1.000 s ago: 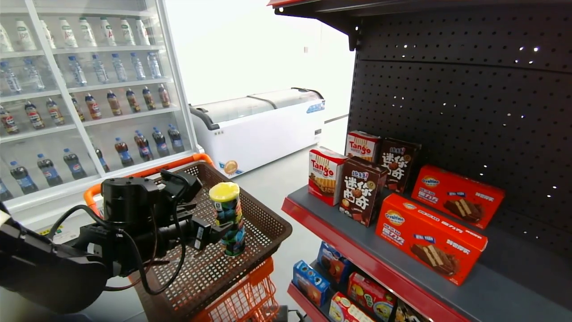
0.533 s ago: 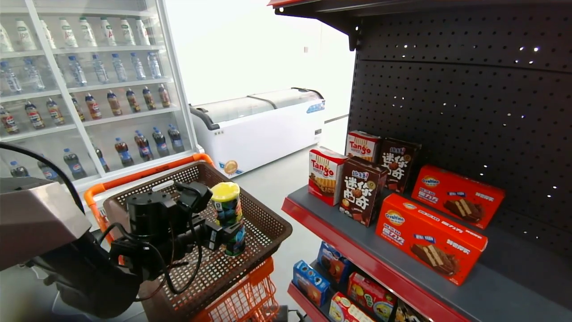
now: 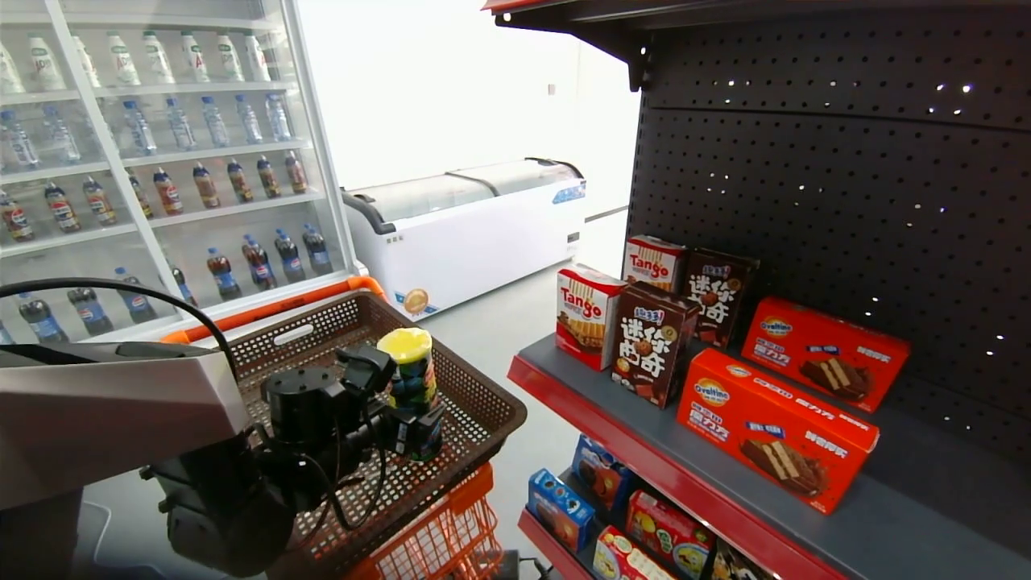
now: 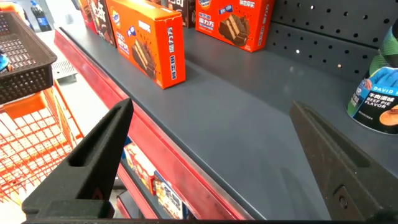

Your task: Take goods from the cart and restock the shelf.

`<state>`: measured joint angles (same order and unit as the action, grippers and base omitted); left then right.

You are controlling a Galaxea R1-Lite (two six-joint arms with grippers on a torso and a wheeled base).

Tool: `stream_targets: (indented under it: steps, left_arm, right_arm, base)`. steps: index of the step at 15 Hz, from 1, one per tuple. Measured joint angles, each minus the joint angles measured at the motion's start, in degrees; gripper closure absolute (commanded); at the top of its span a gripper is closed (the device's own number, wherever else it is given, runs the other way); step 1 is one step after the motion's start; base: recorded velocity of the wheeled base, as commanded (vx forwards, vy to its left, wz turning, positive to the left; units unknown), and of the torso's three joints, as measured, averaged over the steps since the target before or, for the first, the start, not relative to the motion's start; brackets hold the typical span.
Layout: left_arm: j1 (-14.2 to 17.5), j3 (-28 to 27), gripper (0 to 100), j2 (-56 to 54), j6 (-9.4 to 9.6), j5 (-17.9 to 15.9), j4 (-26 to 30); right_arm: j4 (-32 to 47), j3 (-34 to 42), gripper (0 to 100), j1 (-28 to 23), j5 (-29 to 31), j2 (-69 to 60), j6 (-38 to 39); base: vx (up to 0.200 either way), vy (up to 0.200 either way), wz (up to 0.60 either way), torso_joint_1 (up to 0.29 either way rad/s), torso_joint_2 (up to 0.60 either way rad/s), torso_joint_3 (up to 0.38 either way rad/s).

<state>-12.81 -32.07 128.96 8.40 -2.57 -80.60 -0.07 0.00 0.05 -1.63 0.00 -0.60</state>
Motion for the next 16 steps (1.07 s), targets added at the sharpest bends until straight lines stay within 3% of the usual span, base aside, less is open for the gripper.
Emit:
stream_targets:
  steps: [1,2,6,11,14,16]
  left_arm:
    - [0.05,-1.19,0,0.91,-0.2,2.24,-0.17]
    - [0.09,-2.24,100,1.71,-0.24,2.82,-0.6]
    - [-0.05,-5.5,100,3.04,0.07,2.78,-0.41]
    - [-1.49,-4.44,100,1.57,0.29,2.93,0.99]
    - [-1.85,-3.04,100,-0.46,3.06,3.04,3.36]
    - [-1.79,-3.64,100,-1.71,3.72,3.66,5.85]
  right_arm:
    - [0.0,0.0,0,0.0,0.0,0.0,0.0]
    - [0.0,0.0,0,0.05,0.0,0.0,0.0]
    - [0.0,0.0,0,0.02,-0.02,0.0,0.0]
    - [0.0,0.0,0,0.0,-0.02,0.0,0.0]
    - [0.0,0.0,0,0.05,0.0,0.0,0.0]
    - [0.0,0.0,0,0.02,-0.02,0.0,0.0]
  base:
    - [0.0,0.0,0.0,0.0,0.0,0.0]
    - [0.0,0.0,0.0,0.0,0.0,0.0]
    - [0.0,0.0,0.0,0.0,0.0,0.0]
    - [0.0,0.0,0.0,0.0,0.0,0.0]
    - [0.0,0.0,0.0,0.0,0.0,0.0]
    - [0.0,0.0,0.0,0.0,0.0,0.0]
